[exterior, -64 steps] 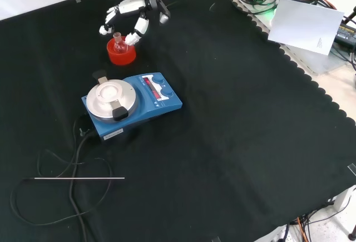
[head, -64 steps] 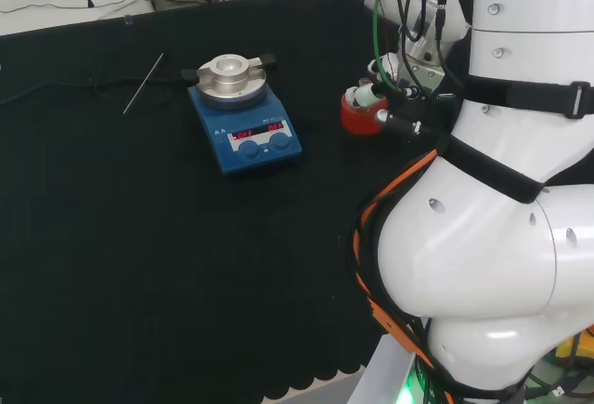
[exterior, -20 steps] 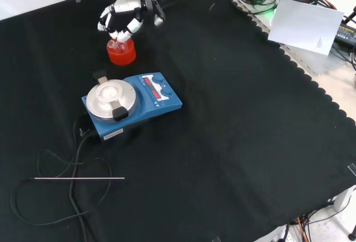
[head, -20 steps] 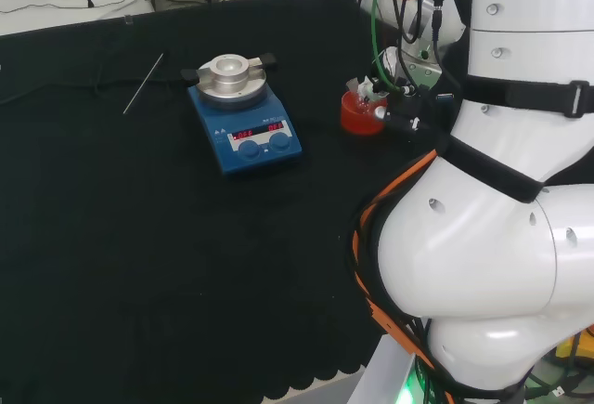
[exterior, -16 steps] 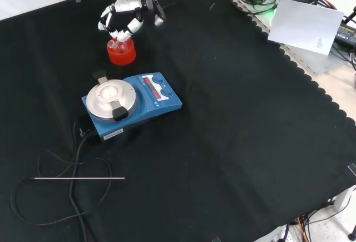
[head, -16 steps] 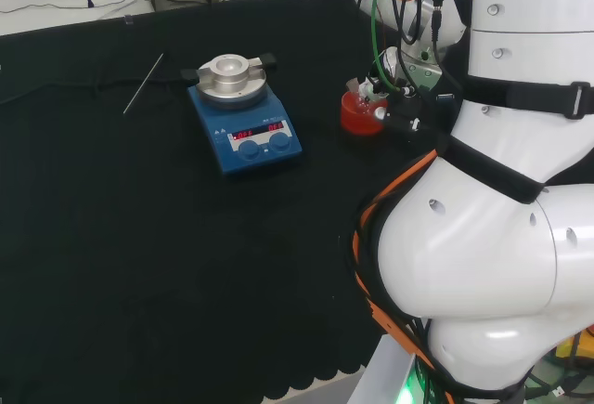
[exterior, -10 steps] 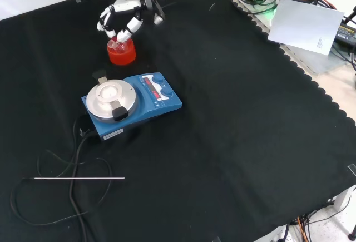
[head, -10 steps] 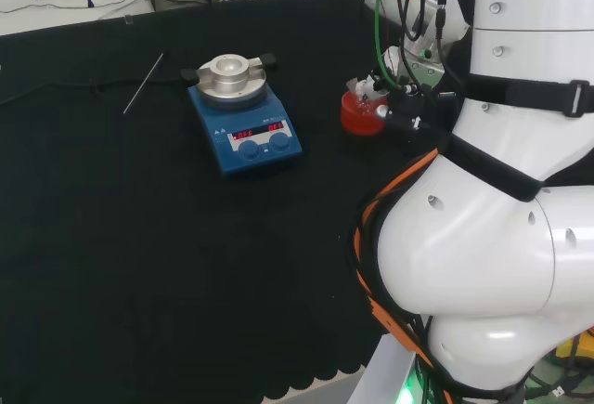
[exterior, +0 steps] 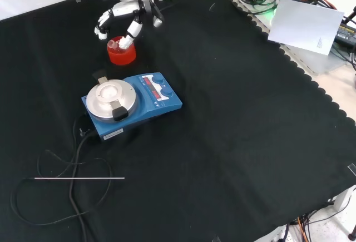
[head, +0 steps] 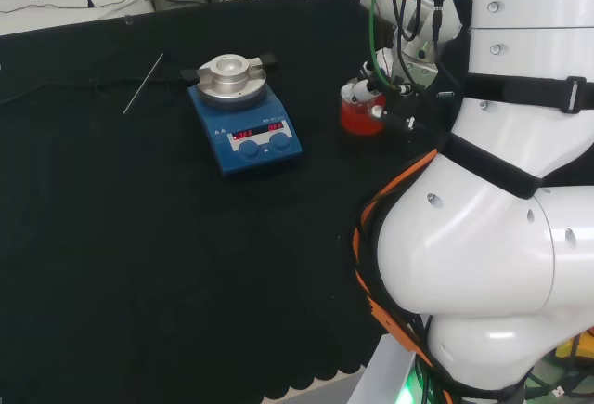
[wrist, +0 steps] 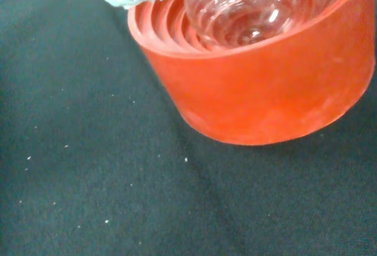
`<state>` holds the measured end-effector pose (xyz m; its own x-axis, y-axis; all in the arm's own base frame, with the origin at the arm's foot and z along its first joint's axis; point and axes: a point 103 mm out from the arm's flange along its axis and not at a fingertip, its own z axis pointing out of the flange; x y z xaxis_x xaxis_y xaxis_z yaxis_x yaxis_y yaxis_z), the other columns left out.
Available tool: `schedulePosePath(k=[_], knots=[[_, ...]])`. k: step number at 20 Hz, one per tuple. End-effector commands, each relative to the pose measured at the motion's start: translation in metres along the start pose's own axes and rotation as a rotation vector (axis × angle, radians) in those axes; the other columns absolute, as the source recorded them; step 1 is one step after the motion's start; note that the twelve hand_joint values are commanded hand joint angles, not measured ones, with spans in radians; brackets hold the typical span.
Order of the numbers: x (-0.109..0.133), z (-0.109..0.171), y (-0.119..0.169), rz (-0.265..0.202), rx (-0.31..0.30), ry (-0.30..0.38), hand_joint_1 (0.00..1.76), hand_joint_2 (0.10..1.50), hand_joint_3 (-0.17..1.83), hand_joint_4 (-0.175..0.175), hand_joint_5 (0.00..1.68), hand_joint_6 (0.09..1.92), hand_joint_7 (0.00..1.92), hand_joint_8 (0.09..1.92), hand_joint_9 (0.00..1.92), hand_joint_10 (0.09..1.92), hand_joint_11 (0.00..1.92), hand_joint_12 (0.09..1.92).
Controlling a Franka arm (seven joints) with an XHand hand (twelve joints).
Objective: Pick up the round-bottom flask.
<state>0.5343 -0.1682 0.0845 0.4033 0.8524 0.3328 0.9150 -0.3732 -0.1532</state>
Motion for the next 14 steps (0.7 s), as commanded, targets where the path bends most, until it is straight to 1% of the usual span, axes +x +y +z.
schedulePosePath(k=[1, 7, 9, 11, 14], knots=[[0.0075, 0.0056, -0.0001, -0.008, -0.014, -0.010, 0.83, 0.84, 0.05, -0.051, 0.50, 0.65, 0.30, 0.64, 0.53, 0.66, 0.28, 1.31], [0.0089, 0.0092, 0.0020, -0.006, -0.011, -0.013, 0.85, 0.85, 0.06, -0.037, 0.62, 0.70, 0.32, 0.65, 0.55, 0.66, 0.29, 1.32], [0.0056, 0.0101, 0.0044, -0.004, -0.005, -0.009, 0.86, 0.85, 0.07, -0.034, 0.65, 0.71, 0.32, 0.65, 0.55, 0.66, 0.29, 1.32], [0.0094, 0.0135, 0.0034, -0.002, -0.012, -0.021, 0.86, 0.85, 0.07, -0.030, 0.68, 0.72, 0.32, 0.65, 0.56, 0.66, 0.29, 1.32], [0.0074, 0.0143, 0.0045, 0.001, -0.009, -0.016, 0.87, 0.85, 0.08, -0.026, 0.72, 0.73, 0.33, 0.65, 0.56, 0.66, 0.29, 1.31]])
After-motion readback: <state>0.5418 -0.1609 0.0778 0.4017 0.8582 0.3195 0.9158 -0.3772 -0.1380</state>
